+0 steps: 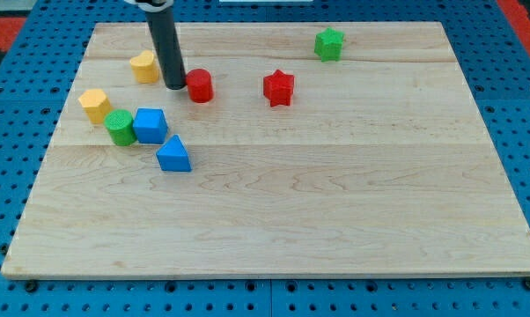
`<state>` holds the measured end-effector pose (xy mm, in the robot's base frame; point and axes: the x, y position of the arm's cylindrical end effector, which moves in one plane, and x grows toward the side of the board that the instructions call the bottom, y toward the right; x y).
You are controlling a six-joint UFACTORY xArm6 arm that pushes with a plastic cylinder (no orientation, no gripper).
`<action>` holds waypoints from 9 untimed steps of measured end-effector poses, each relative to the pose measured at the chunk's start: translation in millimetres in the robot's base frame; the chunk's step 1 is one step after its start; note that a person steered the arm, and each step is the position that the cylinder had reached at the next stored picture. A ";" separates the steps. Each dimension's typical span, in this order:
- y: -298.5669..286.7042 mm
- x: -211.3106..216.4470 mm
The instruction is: Move the yellow blocks and a red circle to form a triangle
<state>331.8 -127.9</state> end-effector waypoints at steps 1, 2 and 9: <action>-66.0 -4.8; -75.0 -7.0; -20.2 109.6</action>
